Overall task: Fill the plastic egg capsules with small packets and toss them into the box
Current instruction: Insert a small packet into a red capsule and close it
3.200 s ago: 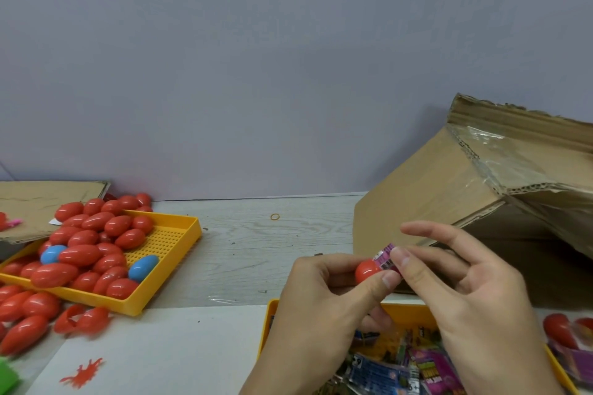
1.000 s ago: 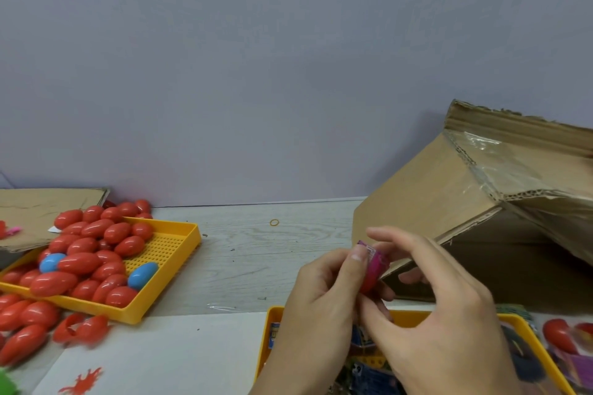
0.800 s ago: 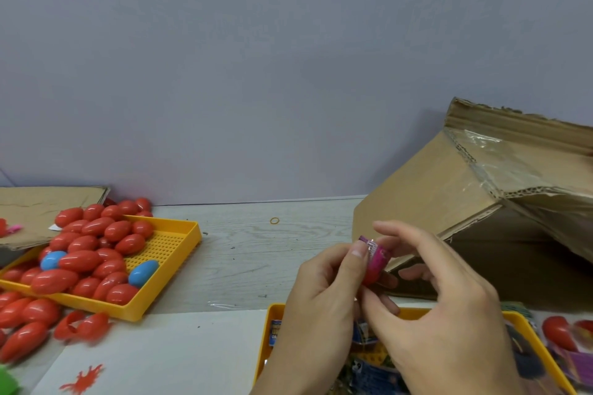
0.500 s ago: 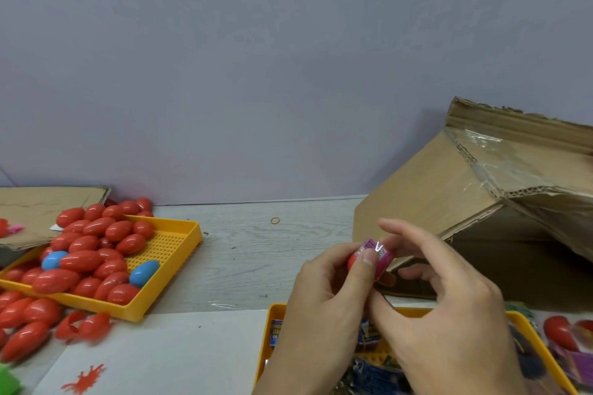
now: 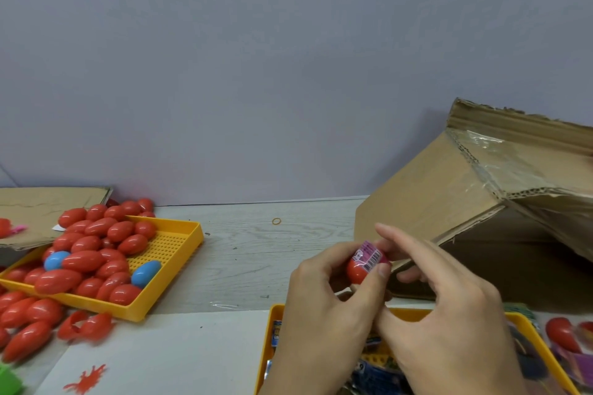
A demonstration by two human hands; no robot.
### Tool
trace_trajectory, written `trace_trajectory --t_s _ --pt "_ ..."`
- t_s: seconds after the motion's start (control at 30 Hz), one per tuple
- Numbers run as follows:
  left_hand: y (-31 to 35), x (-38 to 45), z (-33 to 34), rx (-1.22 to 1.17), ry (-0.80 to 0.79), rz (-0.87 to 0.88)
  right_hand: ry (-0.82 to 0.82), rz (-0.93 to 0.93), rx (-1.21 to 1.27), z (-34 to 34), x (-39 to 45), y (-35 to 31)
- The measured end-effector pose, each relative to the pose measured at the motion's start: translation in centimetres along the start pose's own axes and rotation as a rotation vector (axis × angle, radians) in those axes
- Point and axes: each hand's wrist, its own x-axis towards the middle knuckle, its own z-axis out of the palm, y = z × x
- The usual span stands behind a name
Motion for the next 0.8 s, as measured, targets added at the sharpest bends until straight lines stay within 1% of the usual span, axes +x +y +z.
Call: trace_trajectory --t_s 0.1,0.3,0.37,0.43,0.57,0.7,0.8 --pt "0.03 0.04 -0.17 -0.049 -0.006 -0.023 -0.015 -0.026 -0.057 -0.07 0.1 -0.17" --pt "0.57 0.32 -0.08 -0.334 -0.065 -0.12 0.028 -0.015 0.034 -0.38 0.36 -0.57" --pt "0.58 0.37 0.1 -0.374 -0.059 -0.135 0.041 -0.004 0.022 -0.38 0.41 -0.59" --pt "0.51 0.33 0.14 -0.321 -0.059 -0.12 0.025 0.004 -0.022 -0.28 0.37 -0.42" --pt "0.16 0.13 0.04 -0.136 -0.018 -0.072 -0.067 0.038 -0.118 -0.12 0.25 -0.17" --pt "-0.07 0.04 0.08 -0.015 0.013 -0.083 -0.107 0.036 -0.18 0.02 0.29 -0.11" --pt "-0.08 0.01 -0.04 0.028 0.009 -0.073 -0.124 0.022 -0.215 0.1 0.27 0.02"
